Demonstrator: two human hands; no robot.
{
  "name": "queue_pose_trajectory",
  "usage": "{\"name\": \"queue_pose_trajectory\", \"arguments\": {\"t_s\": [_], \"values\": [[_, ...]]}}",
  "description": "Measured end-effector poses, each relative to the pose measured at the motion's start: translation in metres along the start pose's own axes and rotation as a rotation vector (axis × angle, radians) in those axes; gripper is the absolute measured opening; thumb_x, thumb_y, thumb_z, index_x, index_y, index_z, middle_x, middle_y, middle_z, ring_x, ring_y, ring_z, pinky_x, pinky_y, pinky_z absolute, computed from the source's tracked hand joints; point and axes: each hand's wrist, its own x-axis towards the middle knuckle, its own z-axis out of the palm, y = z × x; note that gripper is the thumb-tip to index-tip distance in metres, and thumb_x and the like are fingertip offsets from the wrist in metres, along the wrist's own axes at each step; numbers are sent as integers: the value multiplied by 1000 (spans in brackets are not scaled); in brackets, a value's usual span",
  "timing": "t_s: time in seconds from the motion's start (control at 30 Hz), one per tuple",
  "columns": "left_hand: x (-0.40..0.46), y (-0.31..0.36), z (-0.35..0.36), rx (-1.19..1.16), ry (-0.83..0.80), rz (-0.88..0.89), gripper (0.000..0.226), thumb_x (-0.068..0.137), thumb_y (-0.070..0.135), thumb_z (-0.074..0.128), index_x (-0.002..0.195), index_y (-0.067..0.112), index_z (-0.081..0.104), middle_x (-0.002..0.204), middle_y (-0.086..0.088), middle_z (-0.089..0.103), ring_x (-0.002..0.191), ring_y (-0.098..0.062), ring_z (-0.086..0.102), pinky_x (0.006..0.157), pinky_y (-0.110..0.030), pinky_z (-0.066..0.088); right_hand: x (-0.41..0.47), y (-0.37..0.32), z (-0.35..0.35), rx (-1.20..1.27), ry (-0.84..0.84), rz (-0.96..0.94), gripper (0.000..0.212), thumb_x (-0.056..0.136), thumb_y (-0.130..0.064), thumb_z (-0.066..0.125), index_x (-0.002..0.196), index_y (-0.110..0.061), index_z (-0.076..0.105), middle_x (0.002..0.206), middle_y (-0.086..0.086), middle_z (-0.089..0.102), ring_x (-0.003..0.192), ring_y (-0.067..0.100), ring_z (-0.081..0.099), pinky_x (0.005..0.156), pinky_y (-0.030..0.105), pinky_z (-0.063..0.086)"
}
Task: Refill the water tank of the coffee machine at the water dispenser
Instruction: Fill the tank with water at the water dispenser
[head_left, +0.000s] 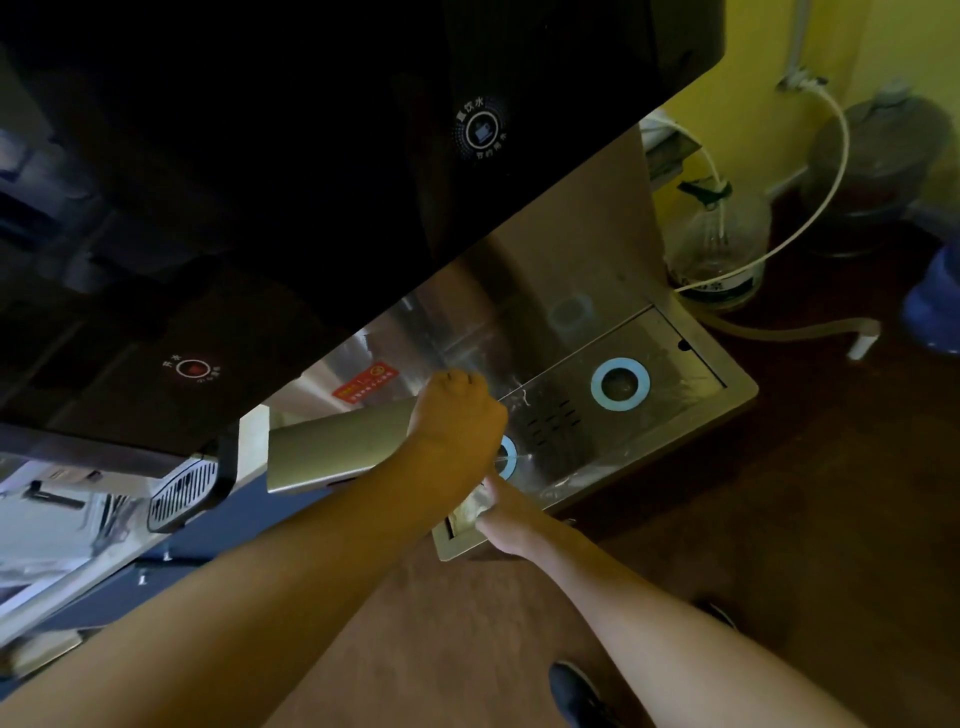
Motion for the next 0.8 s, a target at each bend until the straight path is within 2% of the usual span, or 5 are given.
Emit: {"name": "queue_pose_trajectory", "arguments": {"t_s": [0.17,0.3,0.47,0.53,0.8], "values": [[-2,0,1,-28,-3,0,31,88,27,62,111,8,60,117,-15,55,106,-30,53,88,-37,45,1,6,0,13,1,-11,79,85,5,38,154,-28,17,126,4,57,79,6,54,59,22,48],[-9,-7,9,-159,34,-52,39,88,37,63,115,9,60,120,-14,53,107,-29,53,91,-37,45,-6,10,-6,47,60,-4,82,92,0,39,153,-43,4,156,10,32,112,28,59,80,41,59],[-27,-20,24,-504,150,-173,51,87,47,62,123,11,55,123,-11,52,110,-27,52,92,-35,43,-32,3,-27,-136,245,-80,78,98,-5,47,158,-22,0,165,2,12,146,20,29,115,31,28],[-32,-21,35,-618,225,-230,55,84,50,62,123,12,55,120,-10,52,108,-27,53,89,-35,44,-40,-3,-38,-230,358,-148,74,97,-3,50,156,-11,8,160,-2,17,147,12,19,116,21,14],[-36,-10,43,-1091,423,-413,67,75,51,66,131,17,52,127,-7,52,113,-29,53,92,-45,49,-55,-28,-91,-531,443,-148,84,94,-2,51,156,-6,-5,166,10,-6,153,24,-1,124,35,7]]}}
